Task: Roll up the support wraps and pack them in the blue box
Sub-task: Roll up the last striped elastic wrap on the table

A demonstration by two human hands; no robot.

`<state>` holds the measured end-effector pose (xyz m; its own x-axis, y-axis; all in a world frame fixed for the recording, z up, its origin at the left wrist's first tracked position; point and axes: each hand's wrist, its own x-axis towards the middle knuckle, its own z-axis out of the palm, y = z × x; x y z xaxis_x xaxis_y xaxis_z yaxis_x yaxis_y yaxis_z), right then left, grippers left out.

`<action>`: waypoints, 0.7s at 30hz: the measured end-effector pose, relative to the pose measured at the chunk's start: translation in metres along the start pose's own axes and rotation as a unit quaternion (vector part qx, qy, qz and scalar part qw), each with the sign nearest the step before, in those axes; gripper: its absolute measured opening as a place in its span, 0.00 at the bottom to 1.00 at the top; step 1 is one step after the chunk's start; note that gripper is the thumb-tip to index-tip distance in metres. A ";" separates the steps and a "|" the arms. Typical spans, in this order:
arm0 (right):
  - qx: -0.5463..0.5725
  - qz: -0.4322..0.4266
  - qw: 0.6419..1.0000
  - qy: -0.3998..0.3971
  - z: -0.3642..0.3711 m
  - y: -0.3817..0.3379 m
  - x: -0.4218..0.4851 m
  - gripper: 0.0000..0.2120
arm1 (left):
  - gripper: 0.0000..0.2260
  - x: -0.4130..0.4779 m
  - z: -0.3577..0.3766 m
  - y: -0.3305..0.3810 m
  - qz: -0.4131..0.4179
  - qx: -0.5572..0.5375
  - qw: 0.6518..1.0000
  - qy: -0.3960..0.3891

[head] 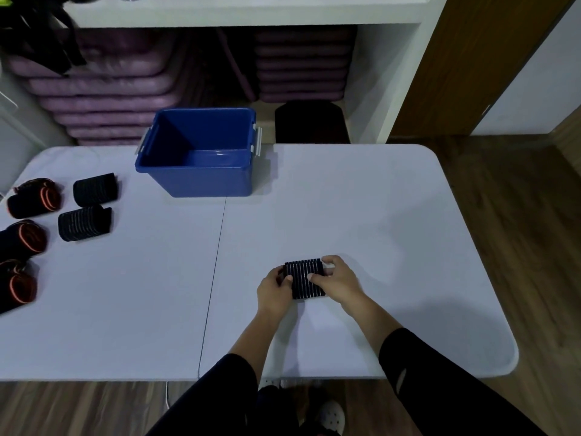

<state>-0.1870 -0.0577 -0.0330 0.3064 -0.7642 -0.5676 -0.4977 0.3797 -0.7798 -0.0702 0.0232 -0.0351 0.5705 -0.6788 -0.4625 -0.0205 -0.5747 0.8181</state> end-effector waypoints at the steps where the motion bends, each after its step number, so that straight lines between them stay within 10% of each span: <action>1: 0.009 -0.001 1.000 -0.004 0.000 0.000 -0.001 0.25 | 0.14 -0.001 -0.001 -0.001 -0.001 -0.008 1.000 0.001; 21: 0.064 -0.138 0.988 -0.017 0.008 -0.042 -0.013 0.13 | 0.17 0.005 -0.089 0.007 0.235 0.307 0.920 0.068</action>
<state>-0.1636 -0.0594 0.0046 0.4451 -0.8305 -0.3349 -0.2844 0.2235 -0.9323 0.0050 0.0567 -0.0016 0.4781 -0.8779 -0.0260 -0.7260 -0.4116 0.5509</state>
